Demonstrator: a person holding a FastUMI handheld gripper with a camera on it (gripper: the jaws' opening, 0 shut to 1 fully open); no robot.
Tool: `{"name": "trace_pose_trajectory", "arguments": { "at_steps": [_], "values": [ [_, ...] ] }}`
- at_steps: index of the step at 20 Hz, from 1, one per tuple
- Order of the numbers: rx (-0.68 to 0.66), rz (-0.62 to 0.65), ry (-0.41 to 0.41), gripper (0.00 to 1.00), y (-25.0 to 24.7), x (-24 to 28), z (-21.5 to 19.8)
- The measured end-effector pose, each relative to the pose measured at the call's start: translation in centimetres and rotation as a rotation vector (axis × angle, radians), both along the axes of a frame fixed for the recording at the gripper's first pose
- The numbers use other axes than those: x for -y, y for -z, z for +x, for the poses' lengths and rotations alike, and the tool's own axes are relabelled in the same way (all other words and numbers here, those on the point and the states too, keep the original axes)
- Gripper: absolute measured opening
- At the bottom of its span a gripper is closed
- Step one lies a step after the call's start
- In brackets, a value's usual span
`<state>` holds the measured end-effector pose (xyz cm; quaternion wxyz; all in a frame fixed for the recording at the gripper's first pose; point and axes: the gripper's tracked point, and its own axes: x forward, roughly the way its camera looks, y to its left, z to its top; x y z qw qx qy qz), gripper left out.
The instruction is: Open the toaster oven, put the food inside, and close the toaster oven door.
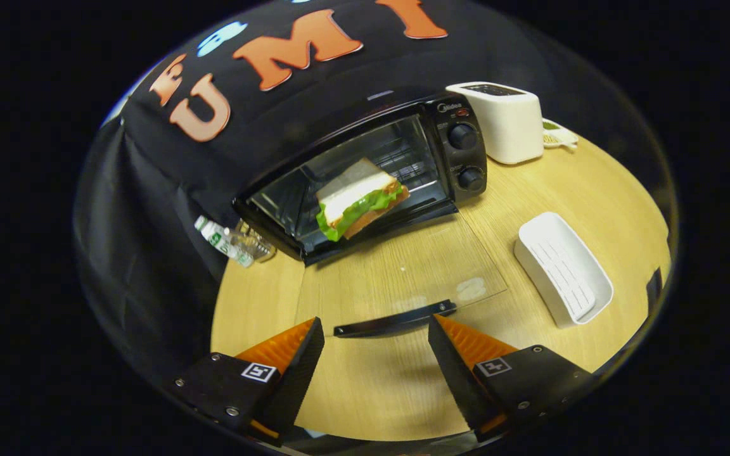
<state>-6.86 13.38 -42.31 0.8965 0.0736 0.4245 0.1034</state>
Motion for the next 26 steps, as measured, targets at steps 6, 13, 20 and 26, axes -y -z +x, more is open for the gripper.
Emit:
{"name": "trace_pose_trajectory", "arguments": {
  "at_steps": [6,13,20,26],
  "values": [
    [-0.003,-0.255,-0.122,0.99,4.2,1.0,-2.0],
    [-0.016,-0.371,-0.144,1.00,7.4,0.7,-0.7],
    [-0.022,-0.341,-0.105,1.00,7.8,0.3,0.5],
    [-0.008,-0.296,-0.082,1.00,5.0,0.3,0.8]
  ]
}}
